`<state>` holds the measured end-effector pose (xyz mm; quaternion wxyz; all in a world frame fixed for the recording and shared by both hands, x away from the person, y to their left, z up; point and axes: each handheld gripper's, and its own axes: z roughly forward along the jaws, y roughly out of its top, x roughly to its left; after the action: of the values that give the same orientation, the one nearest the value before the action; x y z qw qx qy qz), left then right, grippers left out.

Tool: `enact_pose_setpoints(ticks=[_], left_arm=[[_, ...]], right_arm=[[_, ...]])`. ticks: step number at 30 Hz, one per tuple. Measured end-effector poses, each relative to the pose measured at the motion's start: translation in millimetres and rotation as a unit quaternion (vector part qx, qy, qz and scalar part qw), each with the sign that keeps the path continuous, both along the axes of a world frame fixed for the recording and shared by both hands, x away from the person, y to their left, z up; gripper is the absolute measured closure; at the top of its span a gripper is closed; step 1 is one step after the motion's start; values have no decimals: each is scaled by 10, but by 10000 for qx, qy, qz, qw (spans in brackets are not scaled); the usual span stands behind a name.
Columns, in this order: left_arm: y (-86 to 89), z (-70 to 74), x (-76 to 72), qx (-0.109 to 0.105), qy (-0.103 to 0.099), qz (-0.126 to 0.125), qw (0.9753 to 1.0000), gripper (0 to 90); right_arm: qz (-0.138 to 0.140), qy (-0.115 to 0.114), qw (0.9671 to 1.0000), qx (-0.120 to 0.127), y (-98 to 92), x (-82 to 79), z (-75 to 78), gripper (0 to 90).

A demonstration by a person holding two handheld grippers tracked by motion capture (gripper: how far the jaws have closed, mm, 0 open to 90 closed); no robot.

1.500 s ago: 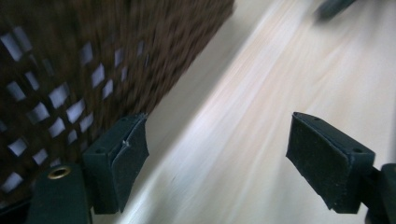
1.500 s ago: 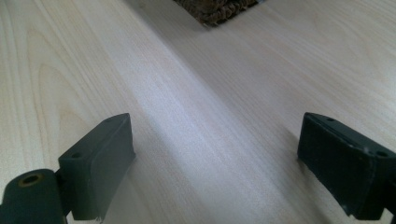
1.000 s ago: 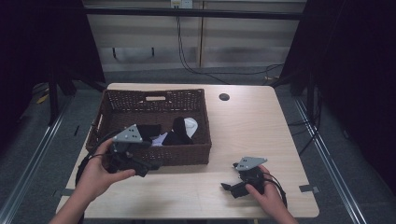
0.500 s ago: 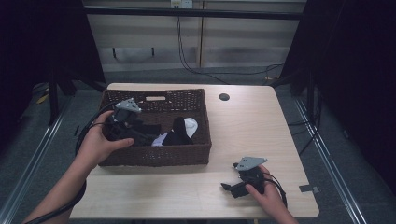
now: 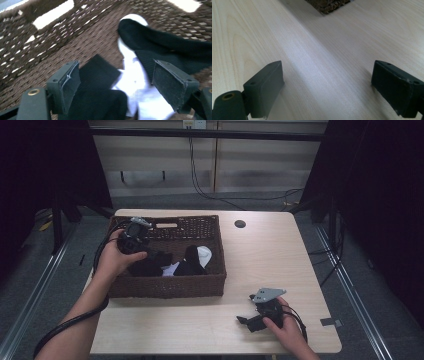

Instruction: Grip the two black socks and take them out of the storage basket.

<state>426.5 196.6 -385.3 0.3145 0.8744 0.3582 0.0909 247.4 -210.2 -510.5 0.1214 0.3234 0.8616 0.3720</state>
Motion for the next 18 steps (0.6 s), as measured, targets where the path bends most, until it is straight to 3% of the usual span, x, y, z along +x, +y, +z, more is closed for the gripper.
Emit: enact_pose_setpoints(ticks=[3, 7, 9, 11, 18], left_arm=[[16, -72, 52, 0, 42, 150, 9999, 211], [77, -240, 176, 161, 281, 366, 9988, 212], [92, -265, 201, 256, 309, 380, 9985, 212], [99, -337, 251, 353, 440, 532, 9970, 213], [84, -450, 295, 604, 673, 631, 9939, 214]], right_arm=[[0, -1, 10000, 0, 0, 0, 0, 99], [1, -2, 10000, -1, 0, 0, 0, 99], [7, -15, 10000, -1, -1, 2, -1, 99], [7, -14, 10000, 0, -1, 2, -1, 99], [1, -5, 10000, 2, 0, 1, 0, 99]])
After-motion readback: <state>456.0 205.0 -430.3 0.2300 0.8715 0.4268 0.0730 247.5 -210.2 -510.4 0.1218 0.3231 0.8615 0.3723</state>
